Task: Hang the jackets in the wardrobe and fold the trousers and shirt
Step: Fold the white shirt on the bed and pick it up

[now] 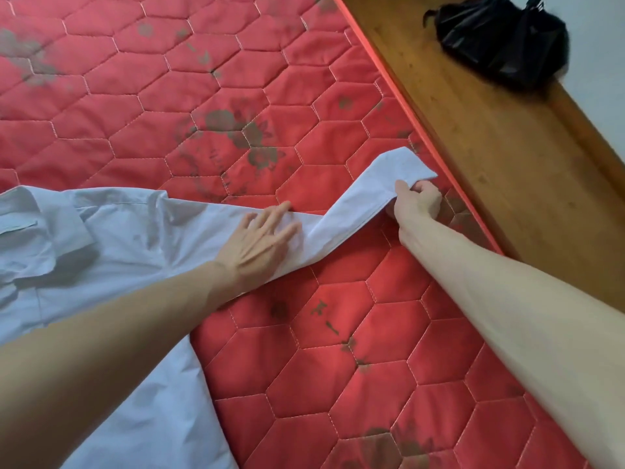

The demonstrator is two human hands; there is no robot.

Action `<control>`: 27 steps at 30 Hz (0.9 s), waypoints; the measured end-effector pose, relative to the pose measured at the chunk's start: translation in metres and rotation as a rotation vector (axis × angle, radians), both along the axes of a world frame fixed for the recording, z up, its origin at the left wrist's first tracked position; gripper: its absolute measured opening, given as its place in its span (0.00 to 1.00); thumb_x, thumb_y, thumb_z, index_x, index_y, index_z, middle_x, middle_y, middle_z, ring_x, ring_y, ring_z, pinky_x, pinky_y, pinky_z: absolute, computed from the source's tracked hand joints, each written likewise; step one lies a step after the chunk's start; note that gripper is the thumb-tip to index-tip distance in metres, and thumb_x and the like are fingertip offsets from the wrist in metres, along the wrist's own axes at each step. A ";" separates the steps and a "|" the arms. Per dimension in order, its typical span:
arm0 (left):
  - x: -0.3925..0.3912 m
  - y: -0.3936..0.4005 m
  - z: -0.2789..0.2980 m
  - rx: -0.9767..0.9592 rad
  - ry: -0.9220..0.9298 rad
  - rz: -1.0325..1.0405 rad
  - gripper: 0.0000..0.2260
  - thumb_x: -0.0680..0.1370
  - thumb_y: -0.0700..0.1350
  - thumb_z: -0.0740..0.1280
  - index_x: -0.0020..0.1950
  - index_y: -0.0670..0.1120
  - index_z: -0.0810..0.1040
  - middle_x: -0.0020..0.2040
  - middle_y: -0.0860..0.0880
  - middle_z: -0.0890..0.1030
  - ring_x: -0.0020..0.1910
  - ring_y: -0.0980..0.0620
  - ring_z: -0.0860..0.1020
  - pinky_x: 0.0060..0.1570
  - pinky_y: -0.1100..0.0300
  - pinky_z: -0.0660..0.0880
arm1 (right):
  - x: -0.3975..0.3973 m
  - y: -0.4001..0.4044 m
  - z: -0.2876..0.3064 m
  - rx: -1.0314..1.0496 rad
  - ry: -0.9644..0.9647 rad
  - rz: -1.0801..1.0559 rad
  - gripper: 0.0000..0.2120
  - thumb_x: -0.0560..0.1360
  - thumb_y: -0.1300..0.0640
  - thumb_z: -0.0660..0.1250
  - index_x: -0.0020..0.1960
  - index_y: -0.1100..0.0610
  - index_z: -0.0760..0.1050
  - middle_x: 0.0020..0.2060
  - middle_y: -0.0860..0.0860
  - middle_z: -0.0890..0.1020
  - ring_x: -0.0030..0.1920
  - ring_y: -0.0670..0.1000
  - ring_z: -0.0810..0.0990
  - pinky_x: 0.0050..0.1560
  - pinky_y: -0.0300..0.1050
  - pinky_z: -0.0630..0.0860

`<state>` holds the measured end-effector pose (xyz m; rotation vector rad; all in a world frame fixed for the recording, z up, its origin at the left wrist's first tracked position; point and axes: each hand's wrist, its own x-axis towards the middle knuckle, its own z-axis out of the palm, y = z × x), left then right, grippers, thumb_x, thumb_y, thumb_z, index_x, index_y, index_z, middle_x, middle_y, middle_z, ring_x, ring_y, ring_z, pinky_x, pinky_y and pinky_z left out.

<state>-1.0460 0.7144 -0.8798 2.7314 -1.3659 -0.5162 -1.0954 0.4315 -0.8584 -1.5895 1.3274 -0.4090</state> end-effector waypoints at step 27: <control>-0.051 0.072 -0.034 -0.029 -0.025 0.546 0.37 0.79 0.71 0.48 0.85 0.57 0.50 0.86 0.47 0.46 0.84 0.41 0.39 0.76 0.27 0.42 | -0.132 -0.051 -0.029 0.115 -0.057 -0.592 0.10 0.71 0.57 0.72 0.50 0.59 0.77 0.50 0.58 0.84 0.51 0.60 0.87 0.50 0.57 0.85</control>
